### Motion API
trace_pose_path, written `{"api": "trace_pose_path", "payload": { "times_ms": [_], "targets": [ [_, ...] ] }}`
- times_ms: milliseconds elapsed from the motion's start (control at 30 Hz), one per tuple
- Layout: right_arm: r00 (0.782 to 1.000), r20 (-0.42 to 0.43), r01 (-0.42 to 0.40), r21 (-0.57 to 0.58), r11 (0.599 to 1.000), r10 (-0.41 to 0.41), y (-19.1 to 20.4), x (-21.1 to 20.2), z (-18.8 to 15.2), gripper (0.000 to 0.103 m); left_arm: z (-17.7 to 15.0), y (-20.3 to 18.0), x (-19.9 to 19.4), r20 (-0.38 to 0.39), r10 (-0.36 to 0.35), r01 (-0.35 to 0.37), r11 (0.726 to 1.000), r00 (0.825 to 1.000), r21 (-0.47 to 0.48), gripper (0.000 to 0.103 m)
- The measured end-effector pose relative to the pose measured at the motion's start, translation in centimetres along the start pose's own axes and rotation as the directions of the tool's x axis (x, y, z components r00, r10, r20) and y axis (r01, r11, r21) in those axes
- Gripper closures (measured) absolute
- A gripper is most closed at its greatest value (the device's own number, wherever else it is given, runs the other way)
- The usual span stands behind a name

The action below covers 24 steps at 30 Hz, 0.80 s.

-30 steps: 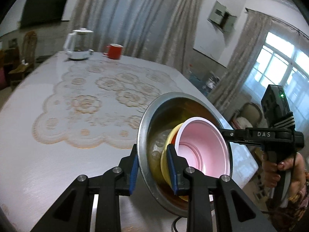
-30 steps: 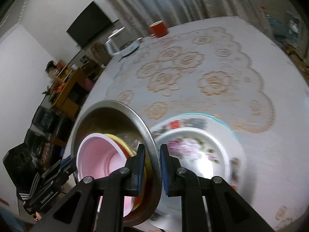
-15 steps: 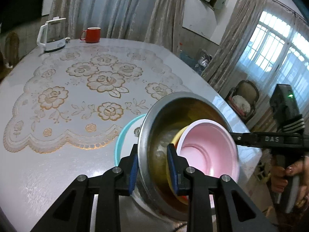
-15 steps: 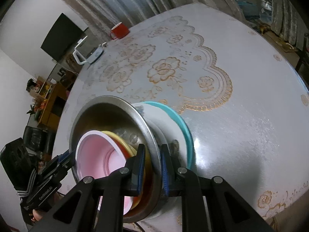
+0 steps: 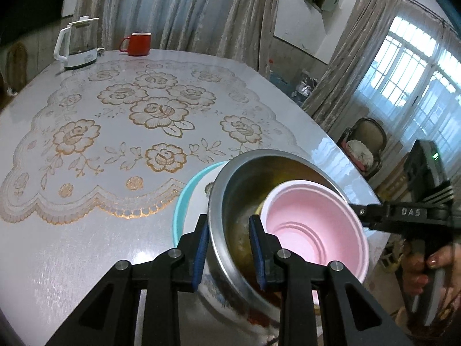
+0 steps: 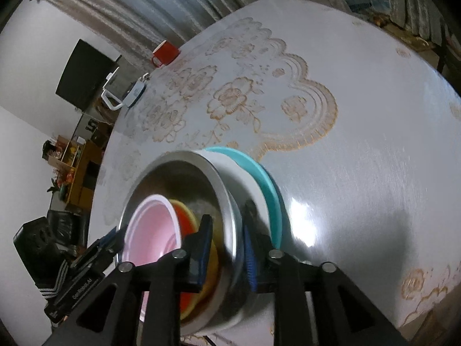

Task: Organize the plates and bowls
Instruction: 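Lift the nested bowl stack with both grippers and carry it over the plate stack, then lower the bowl stack onto the plate stack and open both grippers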

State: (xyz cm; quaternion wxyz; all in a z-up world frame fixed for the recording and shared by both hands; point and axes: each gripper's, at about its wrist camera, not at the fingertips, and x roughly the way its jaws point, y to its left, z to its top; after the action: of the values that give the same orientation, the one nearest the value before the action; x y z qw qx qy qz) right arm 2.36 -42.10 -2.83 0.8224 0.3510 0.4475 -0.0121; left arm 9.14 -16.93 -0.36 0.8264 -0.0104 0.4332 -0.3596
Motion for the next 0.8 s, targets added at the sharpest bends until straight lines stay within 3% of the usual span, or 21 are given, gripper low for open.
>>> {"api": "trace_pose_path", "payload": {
  "times_ms": [133, 267, 367, 467, 600, 700, 800],
  "targets": [
    [0.999, -0.003, -0.041, 0.024, 0.999, 0.041, -0.7, -0.3, -1.4, 0.080, -1.0, 0.5, -0.7, -0.012, -0.011, 0.010, 1.000, 1.000, -0.026, 0.076],
    [0.999, 0.025, -0.038, -0.035, 0.999, 0.039, 0.2, -0.6, -2.5, 0.091, -1.4, 0.4, -0.8, 0.000, -0.018, 0.018, 0.999, 1.000, -0.033, 0.083],
    [0.999, 0.032, -0.031, -0.024, 0.999, 0.032, 0.6, 0.0, -2.3, 0.092, -1.2, 0.0, -0.8, 0.011, 0.019, -0.019, 1.000, 1.000, -0.012, 0.083],
    [0.999, 0.037, -0.033, -0.016, 0.999, 0.034, 0.5, 0.3, -2.2, 0.092, -1.2, 0.5, -1.0, 0.006, 0.002, -0.002, 0.999, 1.000, -0.039, 0.083],
    [0.998, 0.050, -0.039, -0.005, 0.999, 0.039, 0.5, 0.4, -2.5, 0.089, -1.6, 0.0, -1.4, 0.020, 0.056, -0.055, 0.998, 0.998, -0.020, 0.076],
    [0.997, 0.077, 0.002, -0.045, 0.999, 0.001, 1.2, 0.2, -2.8, 0.089, -2.0, -0.2, -1.8, 0.026, 0.068, -0.068, 0.998, 0.997, -0.008, 0.074],
    [0.994, 0.109, 0.039, -0.072, 0.997, -0.031, 1.8, -0.2, -3.3, 0.079, -2.5, -0.3, -2.4, 0.037, 0.100, -0.100, 0.995, 0.994, -0.006, 0.059]
  ]
}}
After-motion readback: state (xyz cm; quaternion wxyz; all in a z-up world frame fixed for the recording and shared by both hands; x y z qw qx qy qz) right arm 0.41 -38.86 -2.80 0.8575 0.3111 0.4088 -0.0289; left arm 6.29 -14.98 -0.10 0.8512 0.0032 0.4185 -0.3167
